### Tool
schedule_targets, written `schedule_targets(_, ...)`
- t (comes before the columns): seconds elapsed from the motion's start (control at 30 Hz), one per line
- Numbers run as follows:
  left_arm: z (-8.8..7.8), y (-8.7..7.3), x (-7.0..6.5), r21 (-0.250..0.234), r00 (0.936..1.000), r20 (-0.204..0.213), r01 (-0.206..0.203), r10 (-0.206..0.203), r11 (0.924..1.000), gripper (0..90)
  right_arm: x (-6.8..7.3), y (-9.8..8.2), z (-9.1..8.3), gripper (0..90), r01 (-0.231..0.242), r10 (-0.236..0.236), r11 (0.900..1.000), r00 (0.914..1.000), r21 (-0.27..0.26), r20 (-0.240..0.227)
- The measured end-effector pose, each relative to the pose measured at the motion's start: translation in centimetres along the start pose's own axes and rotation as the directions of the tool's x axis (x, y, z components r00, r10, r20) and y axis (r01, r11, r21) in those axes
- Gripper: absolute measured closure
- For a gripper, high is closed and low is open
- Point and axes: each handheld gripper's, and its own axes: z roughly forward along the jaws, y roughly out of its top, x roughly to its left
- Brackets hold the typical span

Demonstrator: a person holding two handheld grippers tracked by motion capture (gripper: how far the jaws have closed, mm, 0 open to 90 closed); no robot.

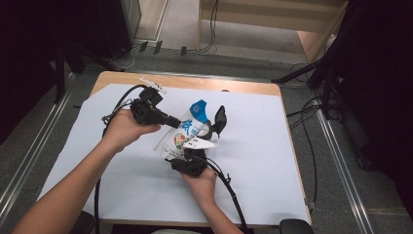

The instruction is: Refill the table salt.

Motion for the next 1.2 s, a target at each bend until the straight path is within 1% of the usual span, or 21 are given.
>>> schedule_targets(0.13, -0.4, -0.2, 0.0, -0.003, 1.0000, 0.000, 0.000, 0.000, 1.0000, 90.0, -0.2, -0.1, -0.1, 57.6, -0.007, 0.007, 1.000, 0.9999, 0.001, 0.010)
schedule_targets(0.17, -0.5, -0.3, 0.0, 0.003, 1.0000, -0.004, -0.005, 0.005, 1.0000, 90.0, -0.3, -0.1, -0.1, 57.6, -0.008, 0.008, 1.000, 0.9999, 0.001, 0.013)
schedule_targets(0.23, -0.5, -0.3, 0.0, -0.002, 1.0000, 0.002, -0.004, 0.004, 1.0000, 90.0, -0.4, -0.1, -0.1, 57.8, -0.011, 0.011, 1.000, 0.9998, -0.002, 0.016)
schedule_targets(0.27, -0.6, -0.3, 0.0, 0.000, 1.0000, -0.004, -0.006, 0.006, 1.0000, 90.0, -0.4, -0.1, -0.1, 57.8, -0.012, 0.012, 1.000, 0.9998, -0.002, 0.017)
schedule_targets(0.3, -0.5, -0.3, 0.0, 0.000, 1.0000, 0.002, -0.008, 0.008, 1.0000, 90.0, -0.4, -0.1, -0.1, 57.8, -0.010, 0.010, 1.000, 0.9998, -0.002, 0.019)
schedule_targets(0.37, -0.6, -0.3, 0.0, 0.001, 0.9999, -0.005, -0.015, 0.015, 0.9999, 90.0, -0.4, -0.1, -0.1, 57.8, -0.009, 0.009, 1.000, 0.9997, -0.001, 0.023)
schedule_targets(0.47, -0.6, -0.4, -0.1, 0.001, 0.9999, 0.000, -0.013, 0.013, 0.9999, 90.0, -0.4, -0.1, -0.1, 57.8, -0.008, 0.008, 1.000, 0.9996, -0.002, 0.026)
schedule_targets(0.6, -0.9, -0.5, -0.2, -0.003, 0.9997, 0.006, -0.023, 0.023, 0.9997, 90.0, -0.6, -0.1, -0.3, 58.3, -0.012, 0.012, 1.000, 0.9995, -0.008, 0.029)
schedule_targets(0.7, -1.2, -0.7, -0.5, -0.012, 0.9995, 0.004, -0.030, 0.030, 0.9995, 90.0, -0.7, -0.1, -0.5, 60.0, -0.014, 0.015, 1.000, 0.9994, -0.018, 0.033)
schedule_targets(0.8, -1.5, -1.0, -0.6, -0.009, 0.9994, 0.007, -0.034, 0.034, 0.9994, 90.0, -0.9, -0.1, -0.7, 61.3, -0.018, 0.019, 1.000, 0.9990, -0.026, 0.040)
schedule_targets(0.83, -1.6, -1.0, -0.6, -0.013, 0.9994, 0.008, -0.034, 0.034, 0.9993, 90.0, -0.9, -0.1, -0.8, 61.3, -0.023, 0.024, 0.999, 0.9988, -0.027, 0.043)
schedule_targets(1.07, -2.2, -1.5, -0.6, -0.020, 0.9990, 0.012, -0.042, 0.042, 0.9989, 90.0, -1.4, 0.1, -1.2, 61.5, -0.015, 0.018, 0.999, 0.9976, -0.046, 0.067)
schedule_targets(1.13, -2.4, -1.6, -0.7, -0.025, 0.9990, 0.007, -0.044, 0.045, 0.9987, 90.0, -1.5, 0.1, -1.4, 61.5, -0.021, 0.025, 0.998, 0.9973, -0.053, 0.069)
schedule_targets(1.2, -2.7, -1.8, -0.7, -0.034, 0.9984, 0.012, -0.055, 0.055, 0.9979, 90.0, -1.6, 0.2, -1.6, 61.5, -0.025, 0.029, 0.998, 0.9970, -0.062, 0.072)
